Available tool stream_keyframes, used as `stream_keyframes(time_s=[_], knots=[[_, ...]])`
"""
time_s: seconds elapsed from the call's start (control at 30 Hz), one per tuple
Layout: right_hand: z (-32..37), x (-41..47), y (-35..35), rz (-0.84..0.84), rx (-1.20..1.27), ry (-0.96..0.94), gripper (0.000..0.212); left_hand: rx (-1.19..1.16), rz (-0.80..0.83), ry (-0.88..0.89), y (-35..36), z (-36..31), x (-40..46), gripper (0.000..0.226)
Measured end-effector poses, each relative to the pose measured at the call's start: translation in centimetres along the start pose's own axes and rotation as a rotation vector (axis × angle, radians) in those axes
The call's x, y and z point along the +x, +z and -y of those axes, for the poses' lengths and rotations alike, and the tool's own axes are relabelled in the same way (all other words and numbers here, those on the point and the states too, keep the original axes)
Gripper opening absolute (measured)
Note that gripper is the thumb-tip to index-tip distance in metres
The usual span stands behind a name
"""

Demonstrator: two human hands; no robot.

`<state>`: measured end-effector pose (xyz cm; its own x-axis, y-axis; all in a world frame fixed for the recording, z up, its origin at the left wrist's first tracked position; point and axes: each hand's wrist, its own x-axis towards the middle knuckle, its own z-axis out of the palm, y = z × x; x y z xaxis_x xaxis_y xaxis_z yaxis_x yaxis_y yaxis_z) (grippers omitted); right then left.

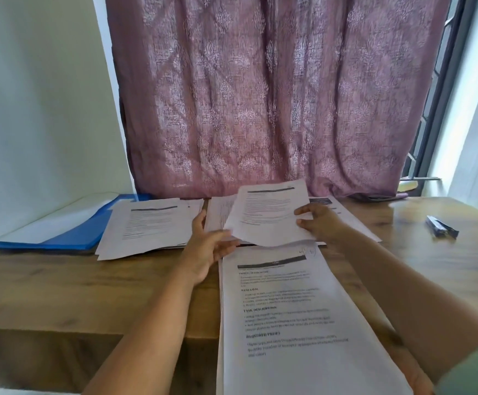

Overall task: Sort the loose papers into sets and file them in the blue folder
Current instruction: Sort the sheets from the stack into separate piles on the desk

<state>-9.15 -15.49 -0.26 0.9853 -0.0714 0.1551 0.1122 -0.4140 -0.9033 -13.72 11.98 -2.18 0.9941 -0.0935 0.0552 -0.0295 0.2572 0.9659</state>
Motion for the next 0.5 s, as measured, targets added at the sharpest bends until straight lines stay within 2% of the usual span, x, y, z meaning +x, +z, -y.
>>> stream_keyframes(time_s=[0.07,0.17,0.3,0.37,0.47,0.5], knots=[[0.1,1.6,1.8,-0.029,-0.153,-0.029,0.019,0.07,-0.02,0.025,-0.4,0.3,0.5,0.09],[0.7,3.9,4.1,0.015,-0.305,-0.074,0.024,0.142,-0.084,0.03,-1.2,0.4,1.3,0.073],[1.0,6.1,6.1,0.052,-0.351,-0.033,0.027,0.642,-0.176,0.098,-1.8,1.3,1.2,0.058],[0.8,6.5,6.5,0.048,-0.38,-0.02,0.032,0.757,-0.214,0.196,-1.9,1.6,1.2,0.05],[0.6,6.6,6.0,0.036,-0.582,-0.041,0.045,0.982,-0.363,0.35,-2.7,1.9,1.8,0.037],[0.7,6.5,5.8,0.014,-0.682,-0.058,0.043,1.076,-0.423,0.376,-3.2,1.9,2.0,0.035]])
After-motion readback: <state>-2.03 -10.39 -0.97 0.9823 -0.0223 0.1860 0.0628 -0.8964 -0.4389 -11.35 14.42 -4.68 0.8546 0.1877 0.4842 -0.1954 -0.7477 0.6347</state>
